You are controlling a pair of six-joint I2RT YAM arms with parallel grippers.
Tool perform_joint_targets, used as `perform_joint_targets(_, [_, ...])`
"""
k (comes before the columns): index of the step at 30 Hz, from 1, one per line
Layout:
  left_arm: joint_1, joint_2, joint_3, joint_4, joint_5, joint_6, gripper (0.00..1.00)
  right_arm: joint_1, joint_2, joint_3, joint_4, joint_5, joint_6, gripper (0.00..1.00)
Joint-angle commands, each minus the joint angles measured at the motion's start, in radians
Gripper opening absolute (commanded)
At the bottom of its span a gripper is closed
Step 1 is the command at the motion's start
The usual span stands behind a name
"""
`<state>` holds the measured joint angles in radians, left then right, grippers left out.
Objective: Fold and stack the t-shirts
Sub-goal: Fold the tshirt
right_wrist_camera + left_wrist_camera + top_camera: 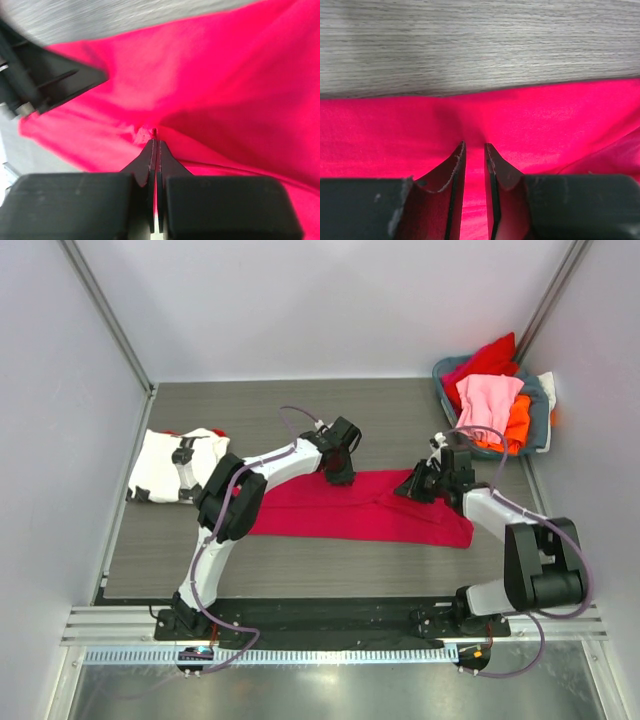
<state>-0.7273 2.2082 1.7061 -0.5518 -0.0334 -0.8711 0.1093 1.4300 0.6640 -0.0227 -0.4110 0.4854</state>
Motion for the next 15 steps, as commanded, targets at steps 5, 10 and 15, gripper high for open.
perform_joint_targets(5, [-0.001, -0.024, 0.038, -0.022, 0.003, 0.06, 0.21, 0.009, -0.21, -0.183, -0.02, -0.115, 0.102, 0.25])
perform_joint_targets(10, [-0.001, -0.054, 0.021, -0.011, 0.007, 0.098, 0.22, 0.01, -0.365, -0.231, -0.103, -0.126, 0.105, 0.58])
perform_joint_targets(15, [-0.018, -0.097, 0.013, -0.005, 0.02, 0.122, 0.22, 0.009, -0.476, -0.162, -0.255, 0.124, 0.081, 0.56])
